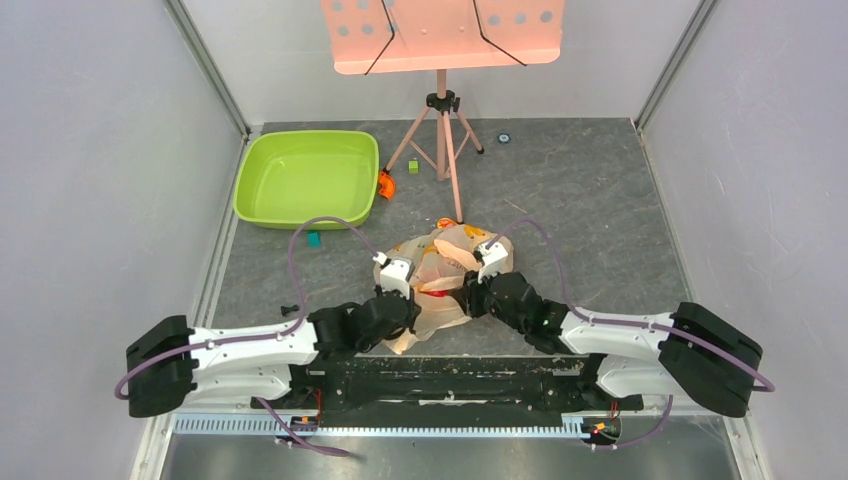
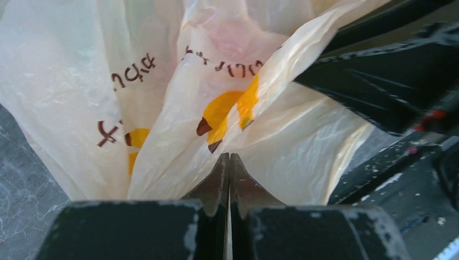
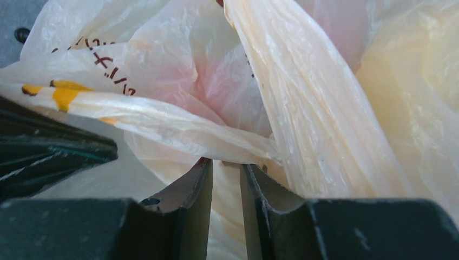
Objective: Take the fake fruits out of the plastic bag
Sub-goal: Adjust the plastic bag at the center of the board.
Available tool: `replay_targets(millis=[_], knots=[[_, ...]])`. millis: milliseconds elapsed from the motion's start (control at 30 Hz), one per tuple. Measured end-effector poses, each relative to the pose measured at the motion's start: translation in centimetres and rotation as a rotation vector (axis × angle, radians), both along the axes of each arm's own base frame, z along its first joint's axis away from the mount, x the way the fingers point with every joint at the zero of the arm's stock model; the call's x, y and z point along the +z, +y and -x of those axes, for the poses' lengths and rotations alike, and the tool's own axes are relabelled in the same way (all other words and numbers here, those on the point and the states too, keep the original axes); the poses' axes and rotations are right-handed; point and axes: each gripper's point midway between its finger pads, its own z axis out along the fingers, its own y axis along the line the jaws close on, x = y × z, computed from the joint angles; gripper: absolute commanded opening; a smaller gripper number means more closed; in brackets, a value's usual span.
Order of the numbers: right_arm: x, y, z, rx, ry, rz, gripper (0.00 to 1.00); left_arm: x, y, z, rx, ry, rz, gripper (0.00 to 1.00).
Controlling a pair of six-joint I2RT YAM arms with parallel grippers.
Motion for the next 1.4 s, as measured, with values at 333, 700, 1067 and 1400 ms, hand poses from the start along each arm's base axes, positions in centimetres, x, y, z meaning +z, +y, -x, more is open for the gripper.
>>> replay_targets(millis=[333,700,1067,1400], knots=[[3.0,1.7,-3.9,-0.112,-0.065,0.025,0.3,4.4,-1.7,-1.0,-0.021,-0.067,0.059,0.28],[3.7,1.8,-4.6,-0.137,-0.083,0.041,0.31,4.2,-2.8,-3.1,0.031,-0.108,-0.008,0.62],[3.3,0.9,-4.2,-0.154,-0.073,0.036,0.31,4.4,-4.0,-6.3,0.094,-0.129,-0.029,0.66],[2.6,0.0,-3.9,-0.168,-0.068,0.05,0.32,2.8,-4.1,-8.0,0.092,-0.126,-0.081,0.67]])
